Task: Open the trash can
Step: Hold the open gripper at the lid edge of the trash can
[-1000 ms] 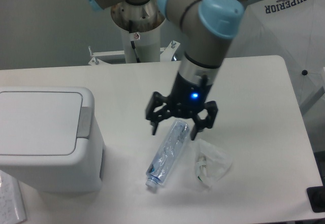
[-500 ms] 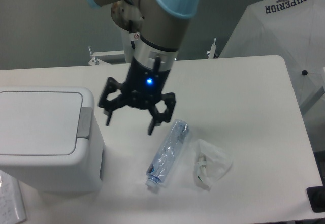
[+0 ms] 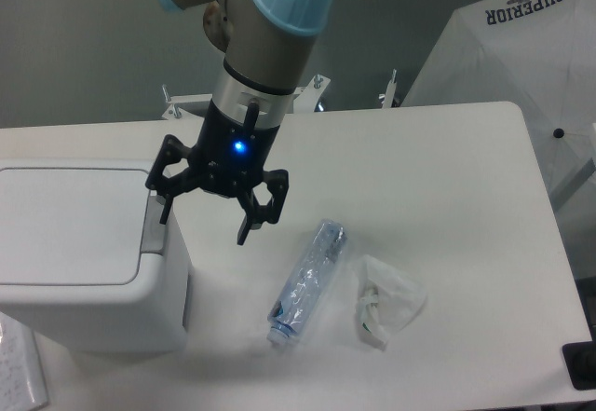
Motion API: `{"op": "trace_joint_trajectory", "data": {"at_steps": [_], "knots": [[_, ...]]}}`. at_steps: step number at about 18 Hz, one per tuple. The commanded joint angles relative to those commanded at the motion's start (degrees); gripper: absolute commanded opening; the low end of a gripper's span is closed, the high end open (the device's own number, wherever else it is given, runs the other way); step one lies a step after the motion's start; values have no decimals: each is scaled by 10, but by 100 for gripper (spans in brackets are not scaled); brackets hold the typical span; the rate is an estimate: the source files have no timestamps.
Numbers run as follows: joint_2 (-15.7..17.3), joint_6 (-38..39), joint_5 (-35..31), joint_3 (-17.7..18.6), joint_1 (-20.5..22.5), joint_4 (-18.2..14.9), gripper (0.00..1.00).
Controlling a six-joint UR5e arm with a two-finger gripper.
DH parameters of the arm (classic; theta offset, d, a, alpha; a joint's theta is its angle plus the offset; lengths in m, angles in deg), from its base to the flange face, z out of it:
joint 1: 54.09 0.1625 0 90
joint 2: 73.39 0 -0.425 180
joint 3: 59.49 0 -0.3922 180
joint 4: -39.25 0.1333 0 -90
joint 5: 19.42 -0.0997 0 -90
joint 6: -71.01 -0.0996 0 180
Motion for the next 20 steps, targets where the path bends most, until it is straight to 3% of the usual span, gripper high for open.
{"op": "trace_joint_trajectory", "data": {"at_steps": [20], "knots": [[0,-2,-2,10,0,5,100]]}}
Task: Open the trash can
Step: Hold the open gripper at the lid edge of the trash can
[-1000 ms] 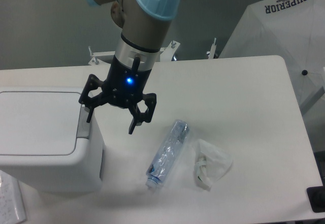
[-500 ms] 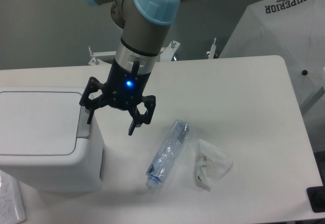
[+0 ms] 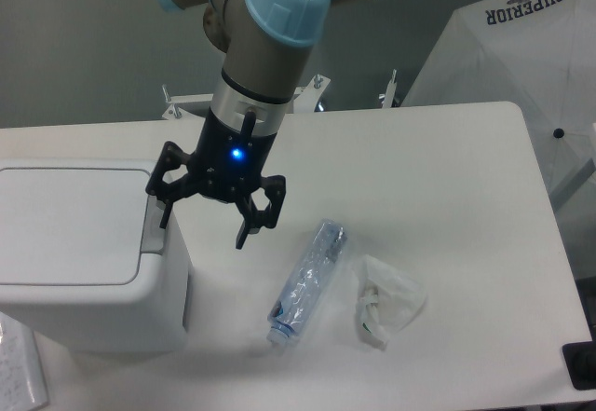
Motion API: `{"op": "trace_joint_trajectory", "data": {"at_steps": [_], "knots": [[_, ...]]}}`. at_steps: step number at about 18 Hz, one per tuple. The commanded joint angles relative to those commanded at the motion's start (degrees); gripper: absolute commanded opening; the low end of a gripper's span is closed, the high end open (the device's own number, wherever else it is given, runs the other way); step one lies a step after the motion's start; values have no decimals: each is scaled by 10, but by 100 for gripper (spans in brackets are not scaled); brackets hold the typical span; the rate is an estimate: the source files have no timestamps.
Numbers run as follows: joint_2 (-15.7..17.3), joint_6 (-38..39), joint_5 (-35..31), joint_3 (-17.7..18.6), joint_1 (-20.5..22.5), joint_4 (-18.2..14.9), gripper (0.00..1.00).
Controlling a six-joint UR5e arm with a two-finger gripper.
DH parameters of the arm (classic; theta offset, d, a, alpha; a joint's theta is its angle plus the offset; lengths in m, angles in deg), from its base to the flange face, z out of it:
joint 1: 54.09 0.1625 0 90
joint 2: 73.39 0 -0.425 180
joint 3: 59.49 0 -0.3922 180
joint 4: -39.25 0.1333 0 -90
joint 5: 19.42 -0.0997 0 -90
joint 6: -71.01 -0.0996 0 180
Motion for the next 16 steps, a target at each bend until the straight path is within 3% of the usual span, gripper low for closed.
{"op": "trace_joint_trajectory", "data": {"at_steps": [16], "knots": [[-10,1,-1,9,-1,12,100]]}}
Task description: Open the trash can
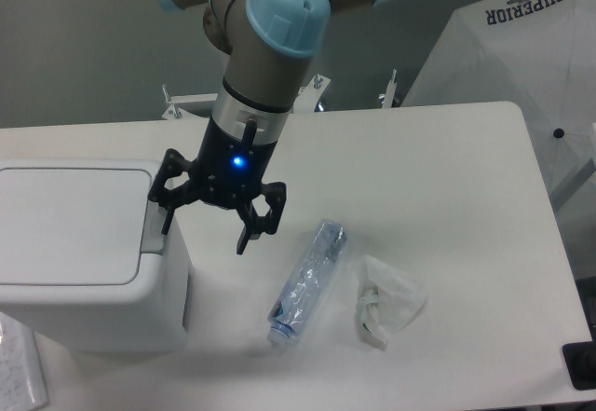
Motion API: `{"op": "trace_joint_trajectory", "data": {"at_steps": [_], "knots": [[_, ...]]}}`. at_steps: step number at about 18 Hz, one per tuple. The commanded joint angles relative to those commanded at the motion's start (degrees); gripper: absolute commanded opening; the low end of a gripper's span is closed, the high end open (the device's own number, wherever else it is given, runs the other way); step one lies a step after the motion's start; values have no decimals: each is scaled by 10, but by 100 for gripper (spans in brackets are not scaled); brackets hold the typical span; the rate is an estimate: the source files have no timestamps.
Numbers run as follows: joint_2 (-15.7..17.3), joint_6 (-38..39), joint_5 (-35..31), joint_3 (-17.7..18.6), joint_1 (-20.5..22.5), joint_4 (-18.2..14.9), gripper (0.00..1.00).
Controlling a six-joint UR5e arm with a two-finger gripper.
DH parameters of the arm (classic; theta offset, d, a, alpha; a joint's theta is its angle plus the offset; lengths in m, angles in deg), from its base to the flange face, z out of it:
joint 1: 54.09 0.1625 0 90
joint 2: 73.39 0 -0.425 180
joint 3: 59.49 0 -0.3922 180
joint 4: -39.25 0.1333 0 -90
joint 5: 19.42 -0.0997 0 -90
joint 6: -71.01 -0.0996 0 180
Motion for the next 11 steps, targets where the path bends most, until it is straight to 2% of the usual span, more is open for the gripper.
{"op": "trace_joint_trajectory", "data": {"at_steps": [11], "knots": [[-3,-1,0,1,-4,1,100]]}}
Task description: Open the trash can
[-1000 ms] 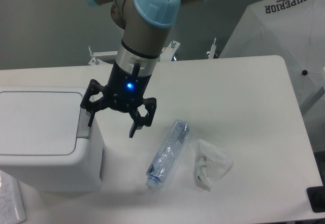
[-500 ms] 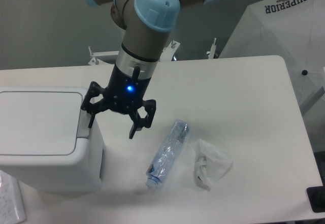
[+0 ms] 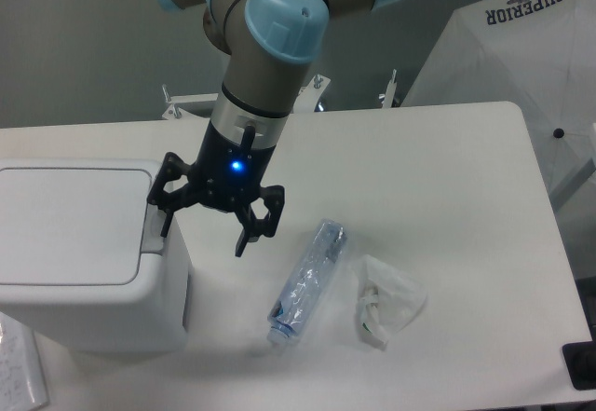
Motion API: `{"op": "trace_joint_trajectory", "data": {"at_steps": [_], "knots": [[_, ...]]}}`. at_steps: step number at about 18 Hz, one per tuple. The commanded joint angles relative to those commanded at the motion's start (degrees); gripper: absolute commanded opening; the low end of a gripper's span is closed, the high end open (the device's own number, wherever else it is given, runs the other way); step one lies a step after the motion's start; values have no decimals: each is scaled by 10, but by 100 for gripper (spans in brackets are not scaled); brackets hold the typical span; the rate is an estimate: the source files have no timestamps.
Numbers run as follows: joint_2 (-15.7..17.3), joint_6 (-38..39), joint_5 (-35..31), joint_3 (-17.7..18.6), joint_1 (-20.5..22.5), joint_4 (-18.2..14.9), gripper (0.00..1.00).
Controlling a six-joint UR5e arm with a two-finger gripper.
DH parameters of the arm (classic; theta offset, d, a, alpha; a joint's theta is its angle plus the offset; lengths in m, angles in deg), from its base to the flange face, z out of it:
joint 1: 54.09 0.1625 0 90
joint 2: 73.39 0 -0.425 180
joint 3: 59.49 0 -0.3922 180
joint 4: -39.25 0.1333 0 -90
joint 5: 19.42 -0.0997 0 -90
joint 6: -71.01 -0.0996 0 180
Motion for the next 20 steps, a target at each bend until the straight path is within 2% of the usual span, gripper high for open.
{"op": "trace_joint_trajectory", "data": {"at_steps": [14,20], "knots": [[-2,0,-1,-1,-1,-1,100],[2,3,2,-46,3,-2,100]]}}
